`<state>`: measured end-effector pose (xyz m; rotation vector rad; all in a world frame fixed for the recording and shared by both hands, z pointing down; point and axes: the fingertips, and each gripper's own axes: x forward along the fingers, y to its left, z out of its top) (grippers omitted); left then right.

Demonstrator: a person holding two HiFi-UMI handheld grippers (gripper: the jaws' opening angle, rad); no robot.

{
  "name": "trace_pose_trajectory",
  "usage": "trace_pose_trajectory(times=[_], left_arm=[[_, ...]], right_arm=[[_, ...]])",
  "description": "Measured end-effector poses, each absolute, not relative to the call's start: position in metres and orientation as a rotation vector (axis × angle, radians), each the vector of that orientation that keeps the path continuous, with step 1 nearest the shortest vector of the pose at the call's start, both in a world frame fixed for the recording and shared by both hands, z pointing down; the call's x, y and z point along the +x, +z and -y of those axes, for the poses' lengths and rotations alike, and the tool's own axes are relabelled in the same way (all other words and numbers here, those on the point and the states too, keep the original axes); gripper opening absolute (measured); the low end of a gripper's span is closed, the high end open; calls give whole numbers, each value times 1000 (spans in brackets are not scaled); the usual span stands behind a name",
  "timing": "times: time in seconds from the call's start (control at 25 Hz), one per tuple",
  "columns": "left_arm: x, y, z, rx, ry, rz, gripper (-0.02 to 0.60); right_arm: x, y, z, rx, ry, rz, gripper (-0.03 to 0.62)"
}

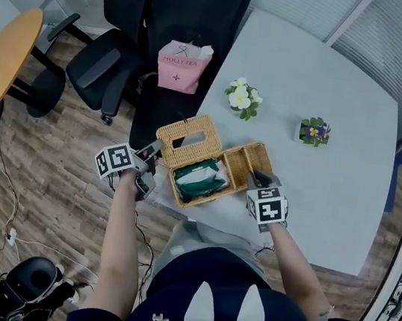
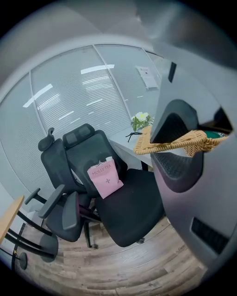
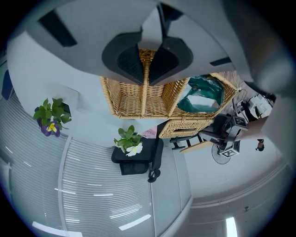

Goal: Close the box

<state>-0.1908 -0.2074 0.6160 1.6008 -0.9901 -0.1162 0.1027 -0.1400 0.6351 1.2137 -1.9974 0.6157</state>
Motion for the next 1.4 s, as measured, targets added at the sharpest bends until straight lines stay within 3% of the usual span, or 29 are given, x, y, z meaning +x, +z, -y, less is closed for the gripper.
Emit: trace_pose_trajectory(times=[1.4], left_arm=[[-173,543,166,2085,245,1196,57]], right_arm=[[102,637,144,1216,556,1992,46]])
